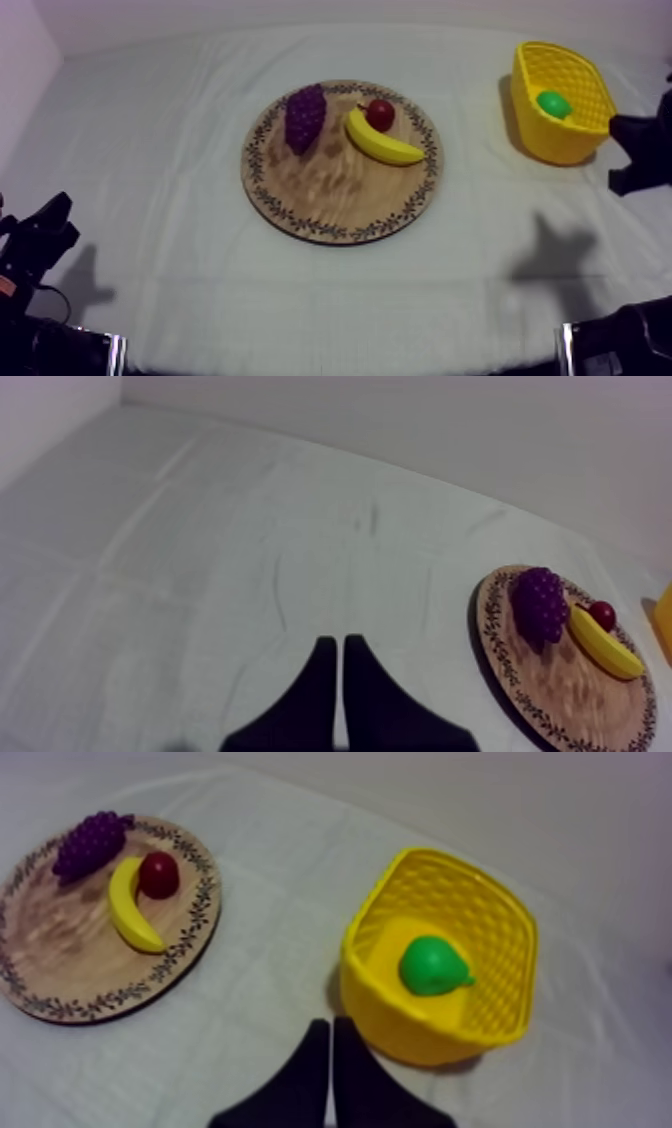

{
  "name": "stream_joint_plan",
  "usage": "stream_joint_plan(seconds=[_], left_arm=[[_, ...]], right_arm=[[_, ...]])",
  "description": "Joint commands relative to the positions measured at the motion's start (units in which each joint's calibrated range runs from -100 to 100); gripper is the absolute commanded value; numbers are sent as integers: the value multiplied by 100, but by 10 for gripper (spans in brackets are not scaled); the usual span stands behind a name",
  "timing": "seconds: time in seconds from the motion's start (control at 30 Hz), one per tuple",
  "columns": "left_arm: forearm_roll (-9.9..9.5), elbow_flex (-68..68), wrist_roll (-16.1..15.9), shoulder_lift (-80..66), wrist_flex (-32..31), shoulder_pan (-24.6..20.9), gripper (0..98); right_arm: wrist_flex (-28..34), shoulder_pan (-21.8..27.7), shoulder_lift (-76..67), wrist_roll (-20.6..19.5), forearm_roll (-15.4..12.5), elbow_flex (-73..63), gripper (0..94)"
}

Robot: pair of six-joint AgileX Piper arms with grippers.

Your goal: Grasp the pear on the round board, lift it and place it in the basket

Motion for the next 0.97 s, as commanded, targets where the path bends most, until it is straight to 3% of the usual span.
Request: stream_joint_plan(seconds=[0.0,0.13,0.27,0.33,0.4,0.57,0.63,0.73,0.87,0.93], left_arm=[[-3,-2,0,2,1,1,1],[-3,-2,0,2,1,1,1],[-3,-2,0,2,1,1,1],[-3,-2,1,2,1,1,1],[-3,-2,-1,2,1,1,1],[-3,-2,0,2,1,1,1],[-3,-2,1,2,1,1,1],[-3,-2,-2,2,1,1,1],[-3,-2,-1,2,1,1,1],[-3,-2,0,2,1,1,1]], right_arm=[[-119,38,-755,-305,-113,709,9],[-173,108,-1415,-611,-252,1368,7],[-164,142,-1998,-649,-406,1868,6],[-88,140,-2214,-809,-365,1996,5],[-4,129,-2371,-1137,-194,2092,5],[168,85,-2727,-2872,657,2380,5],[105,104,-2806,-3041,858,2466,5],[-578,138,-2856,-2503,1011,2666,5],[-724,153,-2876,-1322,1076,2753,5],[-741,155,-2879,-922,1087,2767,5]])
